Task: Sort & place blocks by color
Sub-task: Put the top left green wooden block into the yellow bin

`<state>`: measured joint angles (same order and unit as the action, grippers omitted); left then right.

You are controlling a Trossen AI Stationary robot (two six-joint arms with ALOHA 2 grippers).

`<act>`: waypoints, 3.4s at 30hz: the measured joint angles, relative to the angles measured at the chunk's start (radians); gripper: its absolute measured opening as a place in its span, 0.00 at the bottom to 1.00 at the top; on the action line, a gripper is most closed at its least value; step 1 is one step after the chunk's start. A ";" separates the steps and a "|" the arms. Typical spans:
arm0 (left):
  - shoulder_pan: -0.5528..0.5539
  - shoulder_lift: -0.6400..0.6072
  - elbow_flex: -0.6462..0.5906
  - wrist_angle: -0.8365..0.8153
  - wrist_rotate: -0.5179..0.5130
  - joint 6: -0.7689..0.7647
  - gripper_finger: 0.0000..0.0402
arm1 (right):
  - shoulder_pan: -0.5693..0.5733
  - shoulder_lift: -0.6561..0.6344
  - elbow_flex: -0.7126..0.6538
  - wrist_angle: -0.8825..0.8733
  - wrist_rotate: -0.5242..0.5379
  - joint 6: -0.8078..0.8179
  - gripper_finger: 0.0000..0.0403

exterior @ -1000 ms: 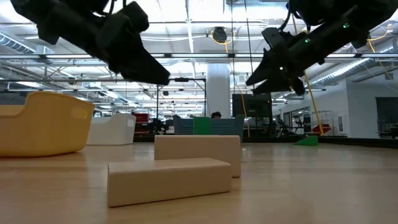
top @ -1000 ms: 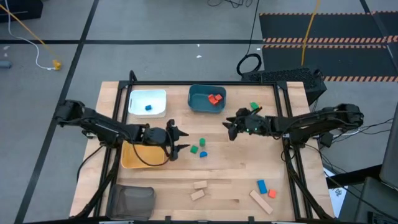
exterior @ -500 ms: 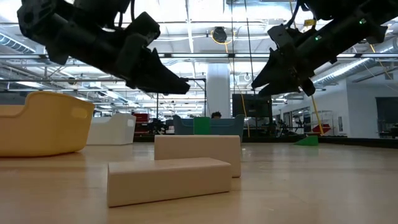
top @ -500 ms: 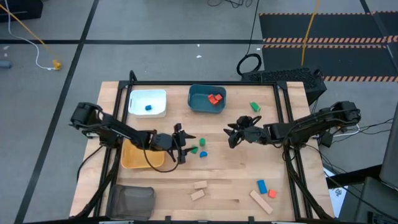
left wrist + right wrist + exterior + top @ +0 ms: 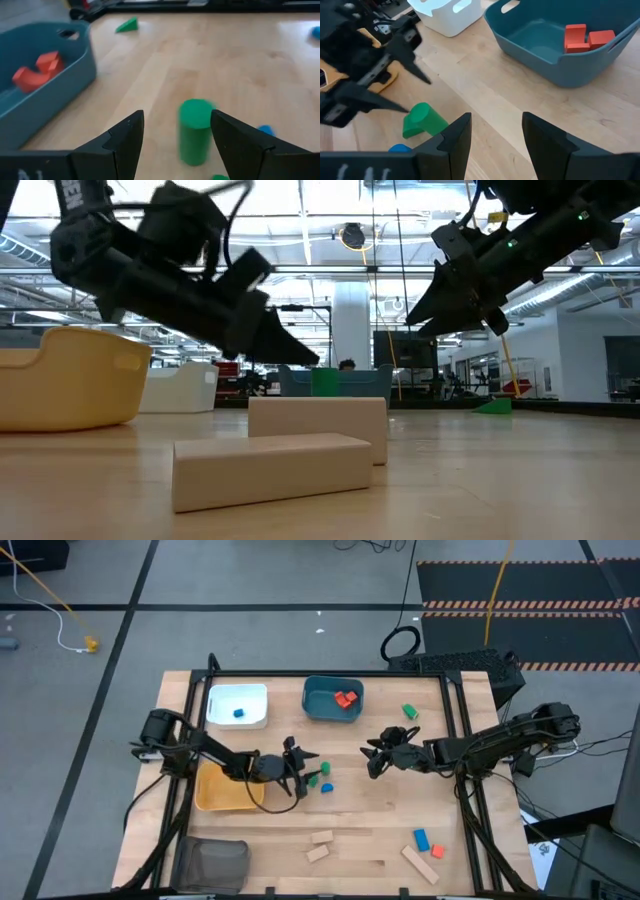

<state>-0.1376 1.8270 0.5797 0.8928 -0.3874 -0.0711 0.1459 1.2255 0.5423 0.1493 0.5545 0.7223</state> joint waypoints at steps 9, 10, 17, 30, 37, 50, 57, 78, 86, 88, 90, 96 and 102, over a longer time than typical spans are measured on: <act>0.030 0.018 0.001 0.017 0.001 -0.058 0.58 | 0.000 0.000 0.000 -0.005 0.000 -0.002 0.41; 0.027 0.019 0.001 0.025 0.002 -0.056 0.58 | 0.000 0.000 0.000 -0.005 0.000 -0.003 0.41; 0.017 0.020 0.000 0.051 0.002 -0.039 0.58 | 0.000 0.000 -0.070 0.008 0.003 0.059 0.41; 0.023 0.019 0.001 0.052 0.105 -0.012 0.58 | 0.000 0.000 -0.291 0.449 0.033 0.074 0.41; 0.057 0.019 0.001 0.052 0.099 0.003 0.58 | 0.000 0.000 -0.298 0.537 0.050 0.011 0.41; 0.044 0.019 0.033 0.050 0.125 0.017 0.58 | 0.000 0.000 -0.298 0.550 0.049 -0.002 0.41; 0.044 0.019 0.033 0.042 0.094 0.033 0.58 | 0.000 0.000 -0.298 0.560 0.048 -0.002 0.41; 0.003 0.132 0.036 0.189 -0.013 -0.017 0.58 | 0.000 0.000 -0.298 0.588 0.047 -0.012 0.41; 0.022 0.164 0.050 0.198 -0.015 -0.016 0.58 | 0.000 0.000 -0.297 0.587 0.047 -0.002 0.41; 0.027 0.163 0.051 0.188 -0.014 -0.021 0.58 | 0.000 0.000 -0.297 0.587 0.047 -0.002 0.41; 0.030 0.164 0.051 0.178 -0.014 -0.035 0.58 | 0.000 0.000 -0.297 0.587 0.047 -0.002 0.41; 0.032 0.164 0.050 0.156 0.018 -0.071 0.57 | 0.000 0.000 -0.297 0.587 0.047 -0.003 0.41; 0.032 0.164 0.050 0.159 0.063 -0.079 0.37 | 0.000 0.000 -0.297 0.585 0.047 -0.004 0.41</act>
<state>-0.1059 1.9907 0.6300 1.0516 -0.3245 -0.1497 0.1455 1.2255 0.2451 0.7345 0.6014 0.7181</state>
